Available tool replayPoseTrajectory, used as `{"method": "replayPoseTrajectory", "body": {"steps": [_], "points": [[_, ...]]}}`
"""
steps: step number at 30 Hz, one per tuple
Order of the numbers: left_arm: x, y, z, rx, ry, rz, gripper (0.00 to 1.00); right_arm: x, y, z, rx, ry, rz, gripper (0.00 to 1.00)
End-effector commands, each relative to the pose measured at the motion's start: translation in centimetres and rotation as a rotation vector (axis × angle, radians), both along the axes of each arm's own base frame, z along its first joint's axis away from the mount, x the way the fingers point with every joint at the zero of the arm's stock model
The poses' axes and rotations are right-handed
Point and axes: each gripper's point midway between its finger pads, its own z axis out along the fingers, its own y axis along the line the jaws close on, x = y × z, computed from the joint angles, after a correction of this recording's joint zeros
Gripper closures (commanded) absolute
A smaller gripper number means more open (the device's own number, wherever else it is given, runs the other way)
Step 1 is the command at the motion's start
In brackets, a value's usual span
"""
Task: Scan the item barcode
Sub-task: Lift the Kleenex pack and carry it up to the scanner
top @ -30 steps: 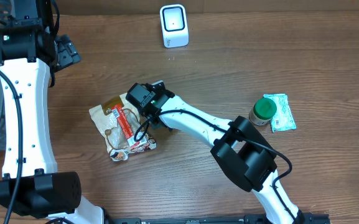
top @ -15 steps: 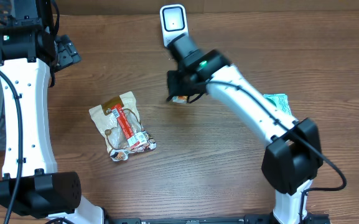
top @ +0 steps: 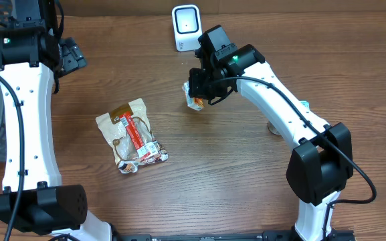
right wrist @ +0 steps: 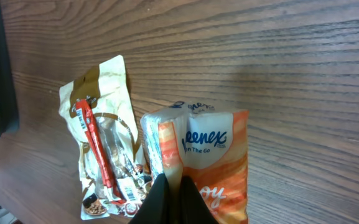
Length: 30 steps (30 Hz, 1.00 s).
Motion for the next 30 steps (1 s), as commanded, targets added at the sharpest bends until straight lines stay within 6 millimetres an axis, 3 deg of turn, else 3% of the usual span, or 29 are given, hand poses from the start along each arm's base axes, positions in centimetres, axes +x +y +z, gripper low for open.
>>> {"method": "replayPoseTrajectory", "body": {"steps": [1, 15, 19, 30], "points": [[-0.3, 0.0, 1.6, 0.009, -0.041, -0.008, 0.00, -0.1, 0.4, 0.5, 0.020, -0.003, 0.006, 0.96], [-0.3, 0.0, 1.6, 0.009, -0.041, -0.008, 0.00, 0.1, 0.7, 0.8, 0.032, -0.018, 0.012, 0.96], [-0.3, 0.0, 1.6, 0.009, -0.041, -0.008, 0.00, 0.9, 1.6, 3.5, 0.108, -0.047, 0.023, 0.96], [-0.3, 0.0, 1.6, 0.009, -0.041, -0.008, 0.00, 4.8, 1.5, 15.5, 0.300, -0.207, -0.102, 0.96]]}}
